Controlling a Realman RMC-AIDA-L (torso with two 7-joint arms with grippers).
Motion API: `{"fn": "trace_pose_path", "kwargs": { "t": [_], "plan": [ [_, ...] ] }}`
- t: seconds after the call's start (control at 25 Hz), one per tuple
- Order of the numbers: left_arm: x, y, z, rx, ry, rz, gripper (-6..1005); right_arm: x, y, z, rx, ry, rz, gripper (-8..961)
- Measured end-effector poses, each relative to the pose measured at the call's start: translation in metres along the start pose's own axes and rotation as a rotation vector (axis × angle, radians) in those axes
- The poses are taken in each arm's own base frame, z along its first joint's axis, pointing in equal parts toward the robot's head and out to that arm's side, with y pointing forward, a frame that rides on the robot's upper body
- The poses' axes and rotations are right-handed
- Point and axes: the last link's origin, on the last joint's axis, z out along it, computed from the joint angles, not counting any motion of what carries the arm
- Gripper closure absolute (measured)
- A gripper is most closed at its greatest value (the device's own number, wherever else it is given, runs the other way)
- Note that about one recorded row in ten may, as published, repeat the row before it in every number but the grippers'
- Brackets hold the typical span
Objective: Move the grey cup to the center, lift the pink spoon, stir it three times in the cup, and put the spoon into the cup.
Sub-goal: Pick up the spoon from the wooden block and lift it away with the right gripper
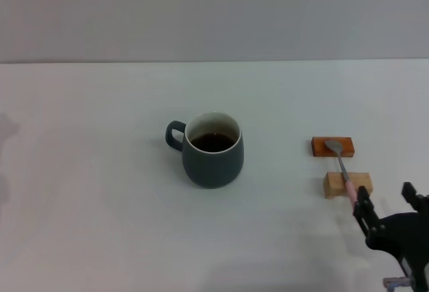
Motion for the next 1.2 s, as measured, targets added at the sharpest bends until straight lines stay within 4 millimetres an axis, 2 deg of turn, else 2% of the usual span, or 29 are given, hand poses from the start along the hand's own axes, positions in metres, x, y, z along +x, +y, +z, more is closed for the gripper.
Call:
{"fn": "trace_pose_path", "kwargs": {
  "t": [0.28, 0.72, 1.2],
  "plan": [
    [-0.001, 0.0, -0.002, -0.001, -0.004, 0.0, 998, 0.019, 0.004, 0.014, -0.059, 0.034, -0.005, 297],
    [-0.002, -0.003, -0.004, 0.005, -0.003, -0.002, 998, 0.024, 0.003, 0.019, -0.068, 0.045, -0.012, 297],
    [-0.003, -0.005, -0.007, 0.008, -0.008, -0.007, 997, 0.028, 0.011, 0.032, -0.089, 0.047, -0.038, 297]
  ]
}}
